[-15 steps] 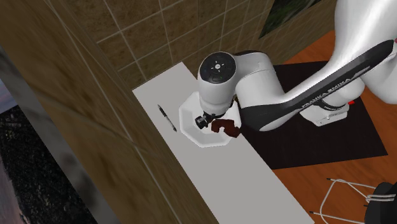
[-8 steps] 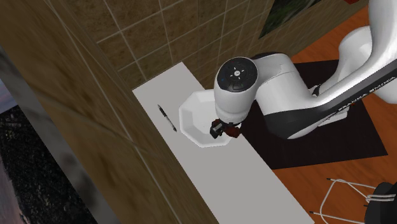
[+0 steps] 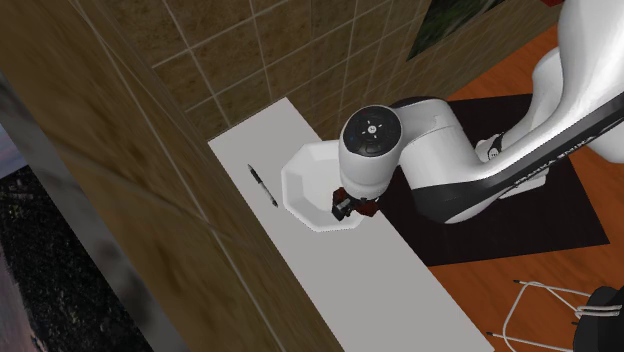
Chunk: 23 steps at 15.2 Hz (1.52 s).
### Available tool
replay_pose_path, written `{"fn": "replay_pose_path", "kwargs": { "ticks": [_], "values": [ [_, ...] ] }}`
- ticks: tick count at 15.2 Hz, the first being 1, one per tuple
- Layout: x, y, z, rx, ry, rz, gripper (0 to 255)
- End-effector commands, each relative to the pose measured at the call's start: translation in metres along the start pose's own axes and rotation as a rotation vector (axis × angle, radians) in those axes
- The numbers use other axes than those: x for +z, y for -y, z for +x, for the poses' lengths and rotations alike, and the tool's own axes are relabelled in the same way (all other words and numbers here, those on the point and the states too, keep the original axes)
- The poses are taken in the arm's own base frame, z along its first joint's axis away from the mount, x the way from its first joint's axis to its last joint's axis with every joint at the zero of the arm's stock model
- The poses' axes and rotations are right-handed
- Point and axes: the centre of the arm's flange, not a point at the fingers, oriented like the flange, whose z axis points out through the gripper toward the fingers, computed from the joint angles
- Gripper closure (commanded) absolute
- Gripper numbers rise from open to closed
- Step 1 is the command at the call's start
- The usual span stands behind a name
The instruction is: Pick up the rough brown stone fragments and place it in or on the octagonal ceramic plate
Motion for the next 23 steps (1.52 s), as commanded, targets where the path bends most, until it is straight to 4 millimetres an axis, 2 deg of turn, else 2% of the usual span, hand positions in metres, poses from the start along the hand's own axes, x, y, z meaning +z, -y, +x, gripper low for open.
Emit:
{"fn": "replay_pose_path", "kwargs": {
  "ticks": [1, 5, 6, 15, 23],
  "values": [
    [0.001, 0.0, 0.0, 0.0, 0.0, 0.0, 0],
    [0.001, 0.0, 0.0, 0.0, 0.0, 0.0, 0],
    [0.001, 0.0, 0.0, 0.0, 0.0, 0.0, 255],
    [0.001, 0.0, 0.0, 0.0, 0.0, 0.0, 255],
    [-0.041, -0.005, -0.002, 0.0, 0.0, 0.0, 255]
  ]
}}
